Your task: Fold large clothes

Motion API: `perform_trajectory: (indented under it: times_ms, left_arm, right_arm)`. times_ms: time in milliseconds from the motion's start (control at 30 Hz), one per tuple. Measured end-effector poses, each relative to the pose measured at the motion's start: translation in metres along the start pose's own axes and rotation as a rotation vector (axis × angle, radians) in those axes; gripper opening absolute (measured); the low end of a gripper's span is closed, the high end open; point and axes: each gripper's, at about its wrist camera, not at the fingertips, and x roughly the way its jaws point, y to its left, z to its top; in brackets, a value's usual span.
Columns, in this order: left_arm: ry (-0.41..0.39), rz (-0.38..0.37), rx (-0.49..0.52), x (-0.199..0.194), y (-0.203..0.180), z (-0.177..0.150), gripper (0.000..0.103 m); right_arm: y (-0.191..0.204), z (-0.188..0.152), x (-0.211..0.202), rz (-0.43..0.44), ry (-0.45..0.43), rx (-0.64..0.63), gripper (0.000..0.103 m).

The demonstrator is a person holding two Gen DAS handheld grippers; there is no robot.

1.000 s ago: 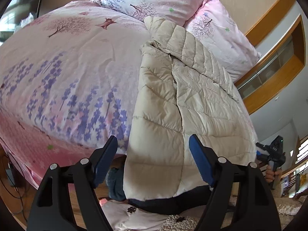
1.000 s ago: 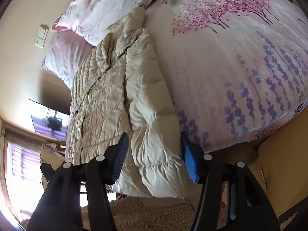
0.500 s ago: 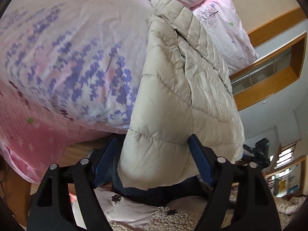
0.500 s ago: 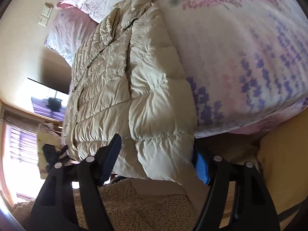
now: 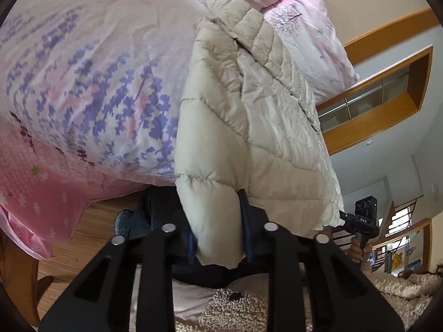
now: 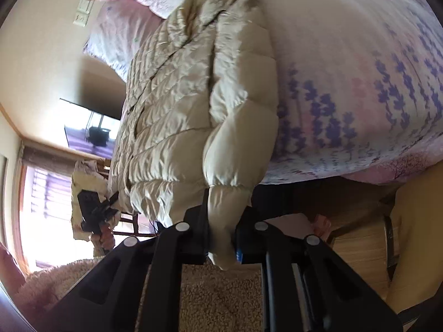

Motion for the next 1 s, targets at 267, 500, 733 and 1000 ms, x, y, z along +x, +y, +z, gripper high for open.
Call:
perform_trajectory:
  times_ms: [267,500,733,1000]
  left_arm:
    - [-0.051,-0.011,0.033,-0.012,-0.013,0.012,0.016]
    - [-0.129,-0.041,0.055,-0.028,-0.024,0.025,0.014]
    - [-0.238,-0.014,0.128,-0.040,-0.048,0.053,0.014]
    - [-0.350,0.005,0.106,-0.038,-0.064,0.104,0.014]
  right_arm:
    - [0.018,0.006,-0.021,-0.007,-0.066,-0.045,0.012]
    - [0.042,0.016,-0.041,0.010,-0.166,-0.086,0.011]
    - [0.066,0.038,-0.071,-0.008,-0.413,-0.121,0.010]
    - [0.100,0.078,-0.076,-0.066,-0.582,-0.174,0.010]
